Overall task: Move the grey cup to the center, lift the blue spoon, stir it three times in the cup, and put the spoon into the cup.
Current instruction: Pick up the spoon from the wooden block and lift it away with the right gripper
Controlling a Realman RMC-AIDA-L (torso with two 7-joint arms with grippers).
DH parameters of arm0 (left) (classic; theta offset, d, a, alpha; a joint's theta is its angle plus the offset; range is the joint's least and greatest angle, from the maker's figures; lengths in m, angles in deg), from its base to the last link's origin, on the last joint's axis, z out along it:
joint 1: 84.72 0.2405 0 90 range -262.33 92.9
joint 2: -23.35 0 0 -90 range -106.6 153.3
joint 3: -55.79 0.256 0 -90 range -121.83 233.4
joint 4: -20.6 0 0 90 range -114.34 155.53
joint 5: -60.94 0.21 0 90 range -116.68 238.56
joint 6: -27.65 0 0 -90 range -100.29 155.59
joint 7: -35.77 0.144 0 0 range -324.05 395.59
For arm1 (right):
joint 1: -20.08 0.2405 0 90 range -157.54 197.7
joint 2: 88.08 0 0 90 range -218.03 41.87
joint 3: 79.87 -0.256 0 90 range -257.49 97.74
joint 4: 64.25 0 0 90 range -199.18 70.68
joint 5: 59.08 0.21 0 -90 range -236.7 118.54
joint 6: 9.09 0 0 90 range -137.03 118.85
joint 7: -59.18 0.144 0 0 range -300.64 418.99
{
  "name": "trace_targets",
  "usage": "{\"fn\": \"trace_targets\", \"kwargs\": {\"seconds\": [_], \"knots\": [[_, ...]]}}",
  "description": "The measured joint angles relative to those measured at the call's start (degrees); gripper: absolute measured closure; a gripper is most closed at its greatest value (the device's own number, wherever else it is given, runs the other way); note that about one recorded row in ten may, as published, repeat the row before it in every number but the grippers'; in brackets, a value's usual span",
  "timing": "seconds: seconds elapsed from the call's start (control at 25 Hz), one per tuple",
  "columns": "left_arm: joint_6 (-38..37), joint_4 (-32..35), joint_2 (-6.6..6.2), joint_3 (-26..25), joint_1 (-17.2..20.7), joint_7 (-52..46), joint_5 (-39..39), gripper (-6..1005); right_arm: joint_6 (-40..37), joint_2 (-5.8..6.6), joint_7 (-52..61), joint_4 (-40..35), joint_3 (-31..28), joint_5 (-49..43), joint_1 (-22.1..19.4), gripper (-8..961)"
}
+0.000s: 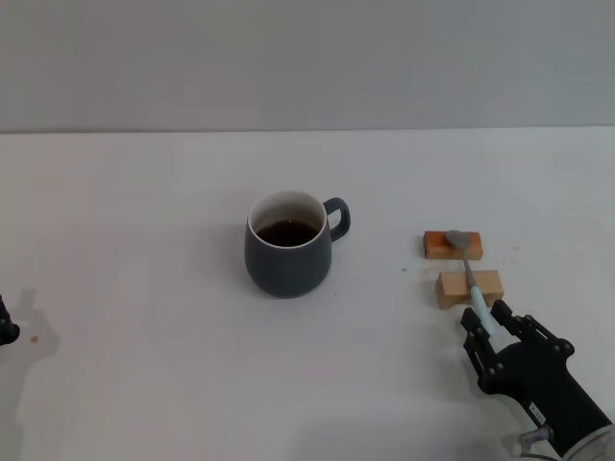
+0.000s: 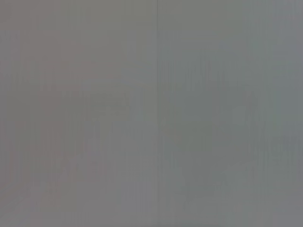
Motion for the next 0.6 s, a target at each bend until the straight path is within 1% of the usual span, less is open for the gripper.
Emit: {"fn": "trace_targets", "kwargs": {"seconds": [0.2, 0.52, 0.6], "knots": [[-0.13, 0.00, 0.00, 0.00, 0.15, 0.02, 0.00, 1001, 0.05, 0.00, 0.01, 0.03, 0.00, 0.00, 0.04, 604], [-0.26, -0.01, 0.00, 0.00, 0.25, 0.08, 0.00, 1001, 0.16, 0.00, 0.00, 0.15, 0.00, -0.18, -0.06, 682], [-0.28, -0.10, 0.00, 0.00, 0.23, 0.16, 0.00, 1001, 0.16, 0.00, 0.01, 0.16, 0.00, -0.19, -0.14, 682]]}}
